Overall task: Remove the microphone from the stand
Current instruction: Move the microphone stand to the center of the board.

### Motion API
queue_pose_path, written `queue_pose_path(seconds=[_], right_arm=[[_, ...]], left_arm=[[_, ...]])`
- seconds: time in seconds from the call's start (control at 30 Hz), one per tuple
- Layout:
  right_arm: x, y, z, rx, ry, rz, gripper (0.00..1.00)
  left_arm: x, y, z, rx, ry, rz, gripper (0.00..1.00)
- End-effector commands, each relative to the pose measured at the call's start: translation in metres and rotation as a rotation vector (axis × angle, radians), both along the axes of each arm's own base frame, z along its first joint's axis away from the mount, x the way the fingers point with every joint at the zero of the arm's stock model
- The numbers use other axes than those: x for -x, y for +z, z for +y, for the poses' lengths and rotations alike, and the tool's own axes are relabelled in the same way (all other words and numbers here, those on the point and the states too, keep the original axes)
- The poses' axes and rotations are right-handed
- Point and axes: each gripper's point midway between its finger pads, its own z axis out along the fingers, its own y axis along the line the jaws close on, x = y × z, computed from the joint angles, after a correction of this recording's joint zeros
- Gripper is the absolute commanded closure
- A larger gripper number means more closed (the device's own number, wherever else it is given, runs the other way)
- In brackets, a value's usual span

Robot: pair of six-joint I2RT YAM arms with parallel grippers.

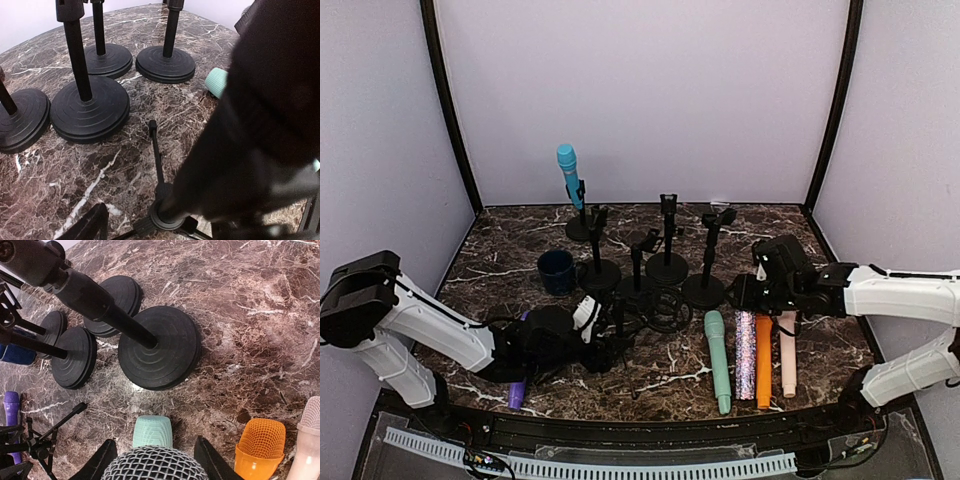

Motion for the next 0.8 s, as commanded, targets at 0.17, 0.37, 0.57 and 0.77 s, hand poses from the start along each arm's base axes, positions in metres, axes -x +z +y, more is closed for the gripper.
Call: queue_pose_path(seconds=[0.17,0.37,0.57,0.77], right_arm=[[0.011,-0.036,-0.007,0.056,-0.005,0.083,0.66],[0.010,-0.040,-0.002,0.050,0.001,0.094,0.64],[0.010,-0.043,-0.002,0.044,-0.002,0.096,0.63],[0.011,-0.050,-0.007,0.075,-0.010,0.110,0.62]], left_arm=[[-0.016,-0.016,0.021,-0.089,0.143,-0.014,0.42],[-0.023,-0.026,0.040,-0.122,0.210,0.012,0.48],[-0.040,-0.030,0.048,-0.111,0.230,0.014,0.49],[-0.062,-0.029,0.040,-0.115,0.220,-0.013,0.50]])
